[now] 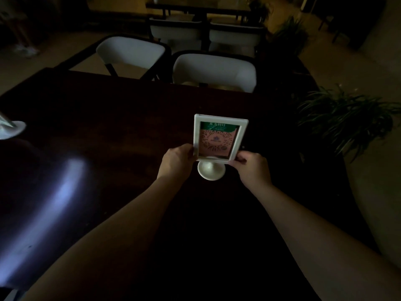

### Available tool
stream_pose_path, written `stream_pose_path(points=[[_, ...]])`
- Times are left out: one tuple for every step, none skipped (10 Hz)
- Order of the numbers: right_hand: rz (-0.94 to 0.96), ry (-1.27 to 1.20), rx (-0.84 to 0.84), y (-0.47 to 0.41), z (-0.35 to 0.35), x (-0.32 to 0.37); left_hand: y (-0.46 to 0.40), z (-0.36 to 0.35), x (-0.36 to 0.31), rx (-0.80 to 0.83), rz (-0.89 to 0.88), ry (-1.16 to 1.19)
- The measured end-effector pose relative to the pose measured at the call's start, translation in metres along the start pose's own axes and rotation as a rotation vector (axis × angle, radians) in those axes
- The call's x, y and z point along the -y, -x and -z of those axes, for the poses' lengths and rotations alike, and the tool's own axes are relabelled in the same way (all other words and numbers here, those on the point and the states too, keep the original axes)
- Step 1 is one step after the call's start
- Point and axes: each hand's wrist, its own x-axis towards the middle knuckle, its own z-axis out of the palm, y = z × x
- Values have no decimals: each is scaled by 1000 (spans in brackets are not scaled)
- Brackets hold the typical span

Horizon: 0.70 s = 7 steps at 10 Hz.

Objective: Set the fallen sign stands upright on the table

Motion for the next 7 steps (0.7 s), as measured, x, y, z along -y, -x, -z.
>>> stream_pose_path(points=[[11,22,-3,-21,-9,4,-20,-1,5,-13,19,-11],[9,27,-6,-31,-12,5,-30,-2,5,-8,28,-20],[9,46,-13,-42,-16,6,-40,-4,5,-16,59,-29],[11,64,-17,-44,-16,6,-42,-6,4,-28,86,-25],[10,54,-8,-46,-18,6,-42,-8,6,-8,107,20],[0,32,16,-45,-18,7,-39,-2,6,16,134,44],[-132,-40,44,-37,-14,4,-35,5,9,9,182,32]])
